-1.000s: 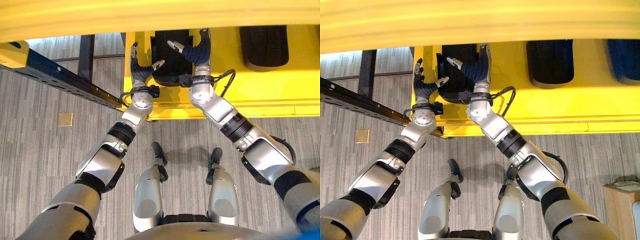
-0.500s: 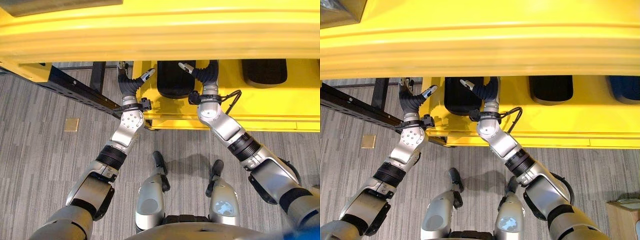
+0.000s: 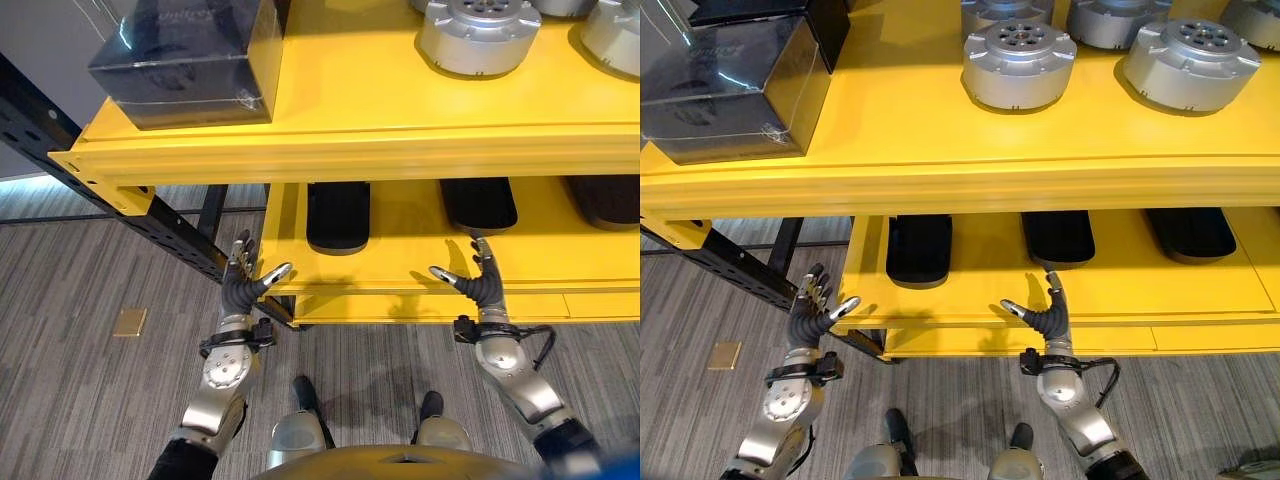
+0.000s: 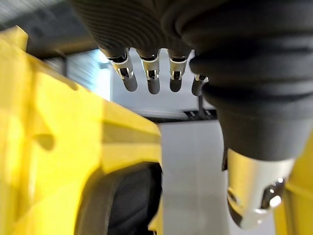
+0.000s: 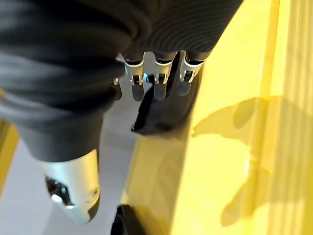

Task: Move parts from the plastic box to the shelf.

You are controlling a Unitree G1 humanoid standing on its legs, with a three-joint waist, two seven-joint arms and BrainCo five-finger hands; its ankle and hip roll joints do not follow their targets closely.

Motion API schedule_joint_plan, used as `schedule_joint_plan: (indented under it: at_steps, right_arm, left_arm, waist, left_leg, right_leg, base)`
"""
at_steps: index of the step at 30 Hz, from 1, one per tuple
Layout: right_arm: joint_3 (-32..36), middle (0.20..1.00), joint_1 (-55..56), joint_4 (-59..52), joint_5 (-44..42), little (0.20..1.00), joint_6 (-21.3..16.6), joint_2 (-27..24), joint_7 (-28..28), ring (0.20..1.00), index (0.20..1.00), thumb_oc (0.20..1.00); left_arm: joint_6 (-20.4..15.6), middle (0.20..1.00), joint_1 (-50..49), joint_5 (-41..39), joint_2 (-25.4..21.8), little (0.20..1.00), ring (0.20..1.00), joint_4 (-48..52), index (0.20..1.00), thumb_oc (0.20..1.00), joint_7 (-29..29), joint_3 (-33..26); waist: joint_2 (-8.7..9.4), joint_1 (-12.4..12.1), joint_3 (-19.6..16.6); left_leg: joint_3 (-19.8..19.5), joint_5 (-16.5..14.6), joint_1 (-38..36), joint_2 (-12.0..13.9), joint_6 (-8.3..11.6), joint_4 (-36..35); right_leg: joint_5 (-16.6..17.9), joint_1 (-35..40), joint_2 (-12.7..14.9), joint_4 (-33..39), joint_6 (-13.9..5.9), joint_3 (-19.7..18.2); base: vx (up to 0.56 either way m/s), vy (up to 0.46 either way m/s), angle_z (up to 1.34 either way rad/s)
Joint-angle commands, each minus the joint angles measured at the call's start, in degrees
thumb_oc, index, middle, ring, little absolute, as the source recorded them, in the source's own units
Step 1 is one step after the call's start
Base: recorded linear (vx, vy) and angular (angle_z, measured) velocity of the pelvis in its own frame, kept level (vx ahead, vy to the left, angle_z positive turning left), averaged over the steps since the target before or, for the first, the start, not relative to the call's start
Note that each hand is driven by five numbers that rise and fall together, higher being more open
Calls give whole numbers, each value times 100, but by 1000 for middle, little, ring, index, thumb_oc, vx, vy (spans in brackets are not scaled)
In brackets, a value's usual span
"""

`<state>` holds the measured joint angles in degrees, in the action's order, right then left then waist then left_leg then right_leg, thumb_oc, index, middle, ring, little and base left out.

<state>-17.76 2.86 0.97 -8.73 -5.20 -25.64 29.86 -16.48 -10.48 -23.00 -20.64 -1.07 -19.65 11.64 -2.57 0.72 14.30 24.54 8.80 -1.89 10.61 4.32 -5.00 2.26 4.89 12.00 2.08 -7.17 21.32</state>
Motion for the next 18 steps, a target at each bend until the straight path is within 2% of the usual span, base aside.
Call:
schedule_joint_plan:
  at_steps: [1,3,5,8,9,11,12,13,14,15,16,18]
  right_arm:
    - [146,1000,-185,-467,135,1000,-447,-86,-425,1000,1000,1000]
    - [204,1000,-45,-452,109,1000,-445,-150,-510,1000,1000,1000]
    - [275,1000,129,-398,127,1000,-449,-267,-845,1000,1000,1000]
    - [-66,1000,61,-222,339,1000,-608,-637,-1920,1000,1000,1000]
    - [-162,1000,-1,-193,332,1000,-626,-701,-2034,1000,1000,1000]
    - [-274,1000,-88,-158,333,1000,-664,-773,-2153,1000,1000,1000]
    - [-504,1000,-305,-124,330,1000,-688,-842,-2506,1000,1000,1000]
    - [-693,1000,-471,-108,515,1000,-736,-888,-2582,1000,1000,1000]
    - [-1020,1000,-765,-52,726,1000,-774,-989,-2895,1000,1000,1000]
    - [-1066,1000,-802,-48,757,1000,-789,-1003,-2973,1000,1000,1000]
    - [-1212,1000,-937,-33,848,1000,-812,-1043,-3100,1000,1000,1000]
    - [-1544,1000,-1225,-28,1055,1000,-798,-1111,-3307,1000,1000,1000]
  left_arm:
    - [-296,1000,167,-391,-255,1000,1000,297,1000,1000,423,-316]
    - [-228,1000,-23,-582,-306,1000,1000,344,1000,1000,662,-429]
    - [-126,1000,-247,-820,-367,1000,1000,362,1000,1000,1054,-458]
    - [247,1000,-529,-898,-572,1000,1000,101,1000,1000,1947,-262]
    - [252,1000,-543,-869,-610,1000,1000,15,1000,1000,2059,-214]
    - [295,1000,-555,-930,-649,1000,1000,-105,1000,1000,2171,-159]
    - [413,1000,-520,-986,-710,1000,1000,-248,1000,1000,2359,-98]
    - [431,1000,-487,-950,-756,1000,1000,-299,1000,1000,2476,-60]
    - [689,1000,-466,-1231,-799,1000,1000,-481,1000,1000,2554,-27]
    - [801,1000,-466,-1312,-791,1000,1000,-508,1000,1000,2592,-28]
    - [1070,1000,-473,-1476,-753,1000,1000,-587,1000,1000,2595,-32]
    - [799,1000,-488,-1868,-628,1000,1000,-837,1000,1000,2283,-154]
  waist:
    - [204,-31,78]
    - [224,-48,59]
    - [264,-73,19]
    - [326,-187,-3]
    - [333,-210,-1]
    - [340,-236,2]
    - [343,-289,17]
    - [338,-335,26]
    - [328,-438,36]
    - [326,-455,35]
    - [323,-506,33]
    - [329,-653,8]
  left_leg:
    - [-319,-348,-121,-12,-1,311]
    - [-328,-378,-157,-27,-19,311]
    - [-352,-418,-222,-56,-41,275]
    - [-382,-417,-310,-89,-55,162]
    - [-387,-412,-308,-92,-58,151]
    - [-391,-407,-298,-95,-58,140]
    - [-406,-402,-275,-95,-67,130]
    - [-406,-389,-243,-83,-65,130]
    - [-436,-378,-207,-83,-70,135]
    - [-440,-378,-204,-83,-73,136]
    - [-458,-375,-194,-80,-73,141]
    - [-570,-426,-229,-81,-11,108]
  right_leg:
    - [-281,-67,-43,-693,52,45]
    - [-281,-37,-50,-679,38,29]
    - [-276,-6,-62,-648,9,31]
    - [-243,25,-67,-590,-43,82]
    - [-239,21,-66,-587,-47,94]
    - [-237,10,-66,-586,-52,108]
    - [-238,-16,-59,-597,-55,129]
    - [-240,-38,-49,-606,-55,161]
    - [-251,-55,-42,-625,-43,211]
    - [-254,-56,-43,-627,-40,217]
    - [-257,-52,-45,-627,-34,236]
    - [-342,-9,-24,-650,-85,238]
  base:
    - [-50,-44,4]
    - [-48,-55,5]
    - [-41,-62,3]
    - [-37,-59,9]
    - [-24,-44,16]
    - [-18,-24,12]
    - [-32,-26,7]
    - [-26,-29,11]
    - [-5,-14,17]
    - [23,-12,24]
    - [101,-13,22]
    - [110,-17,22]
